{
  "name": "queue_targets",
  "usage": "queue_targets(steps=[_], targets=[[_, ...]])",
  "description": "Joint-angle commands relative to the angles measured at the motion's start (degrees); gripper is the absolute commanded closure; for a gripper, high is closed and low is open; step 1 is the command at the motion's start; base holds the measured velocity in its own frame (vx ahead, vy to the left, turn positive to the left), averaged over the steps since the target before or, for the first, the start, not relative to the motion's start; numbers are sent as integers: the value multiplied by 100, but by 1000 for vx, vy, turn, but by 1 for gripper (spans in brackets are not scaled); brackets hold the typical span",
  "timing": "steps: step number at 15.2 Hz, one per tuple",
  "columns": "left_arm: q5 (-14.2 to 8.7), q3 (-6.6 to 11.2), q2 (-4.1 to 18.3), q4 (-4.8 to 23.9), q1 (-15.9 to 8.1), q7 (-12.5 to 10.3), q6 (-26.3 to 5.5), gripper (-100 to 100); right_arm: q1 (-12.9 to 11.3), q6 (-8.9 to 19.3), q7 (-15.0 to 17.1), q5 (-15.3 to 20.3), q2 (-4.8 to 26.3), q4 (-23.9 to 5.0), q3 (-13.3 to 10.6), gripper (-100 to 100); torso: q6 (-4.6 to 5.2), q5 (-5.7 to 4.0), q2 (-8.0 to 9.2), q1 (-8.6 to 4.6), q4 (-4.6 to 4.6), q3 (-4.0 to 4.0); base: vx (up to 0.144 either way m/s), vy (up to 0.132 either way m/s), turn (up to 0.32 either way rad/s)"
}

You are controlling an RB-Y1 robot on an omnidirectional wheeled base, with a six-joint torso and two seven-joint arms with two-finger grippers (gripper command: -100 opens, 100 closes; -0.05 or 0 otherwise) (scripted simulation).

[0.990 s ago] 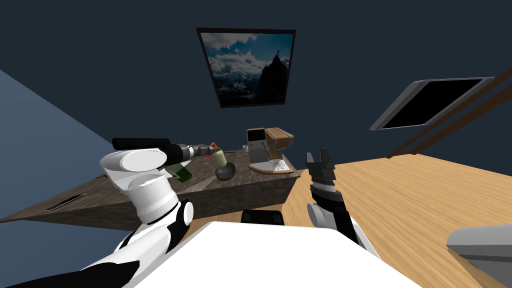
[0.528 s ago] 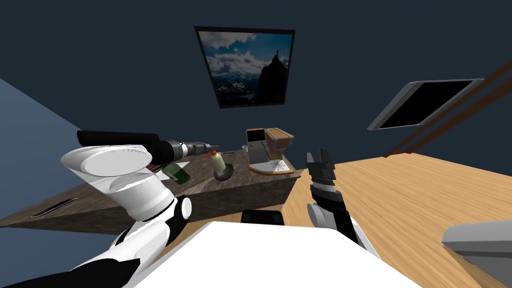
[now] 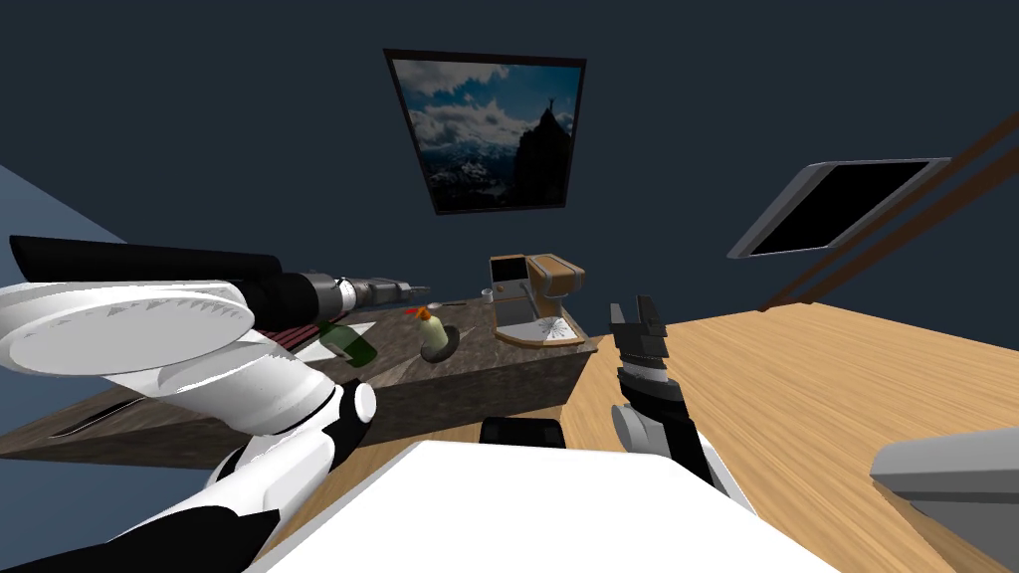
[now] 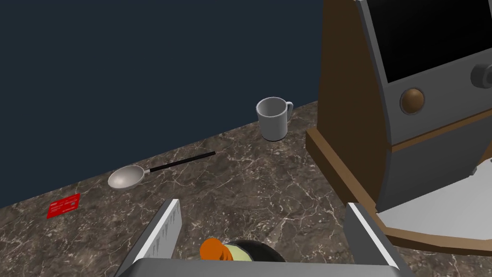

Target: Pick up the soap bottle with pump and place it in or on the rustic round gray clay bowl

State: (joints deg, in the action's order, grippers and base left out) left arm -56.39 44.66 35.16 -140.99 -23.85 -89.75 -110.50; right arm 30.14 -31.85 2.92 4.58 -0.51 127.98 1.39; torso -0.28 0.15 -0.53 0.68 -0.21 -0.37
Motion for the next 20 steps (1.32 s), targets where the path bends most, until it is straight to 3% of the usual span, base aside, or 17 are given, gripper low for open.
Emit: queue_targets(steps=[1, 2, 3, 12, 14, 15, 17, 20], targets=[[-136, 88, 133, -166, -117, -251, -252, -100, 0, 0, 0, 0, 0, 0, 0, 0, 0, 0, 0, 0, 0, 0, 0, 0, 0], [-136, 88, 133, -166, -117, -251, -252, -100, 0, 0, 0, 0, 0, 0, 0, 0, 0, 0, 0, 0, 0, 0, -6, 9, -25], [-233, 150, 223, -294, -196, -422, -424, -100, 0, 0, 0, 0, 0, 0, 0, 0, 1, 0, 1, 1, 0, 0, -10, 14, -40], [-233, 150, 223, -294, -196, -422, -424, -100, 0, 0, 0, 0, 0, 0, 0, 0, 0, 0, -5, -4, -2, -3, 0, 0, 1], [-497, 149, 583, -190, -268, -679, -358, -100, 0, 0, 0, 0, 0, 0, 0, 0, 0, 0, -2, 1, -1, -1, -3, -3, -7], [-497, 149, 605, -190, -268, -679, -358, -100, 0, 0, 0, 0, 0, 0, 0, 0, 0, 0, -2, -2, 0, -1, 2, -18, 14], [-762, 149, 926, -86, -340, -937, -291, -100, 0, 0, 0, 0, 0, 0, 0, 0, 0, -2, -3, -7, 0, -1, 4, -22, 8], [-894, 148, 1177, -34, -376, -1066, -257, -100, 0, 0, 0, 0, 0, 0, 0, 0, 0, -3, -2, -10, 0, -1, 0, -20, 2]])
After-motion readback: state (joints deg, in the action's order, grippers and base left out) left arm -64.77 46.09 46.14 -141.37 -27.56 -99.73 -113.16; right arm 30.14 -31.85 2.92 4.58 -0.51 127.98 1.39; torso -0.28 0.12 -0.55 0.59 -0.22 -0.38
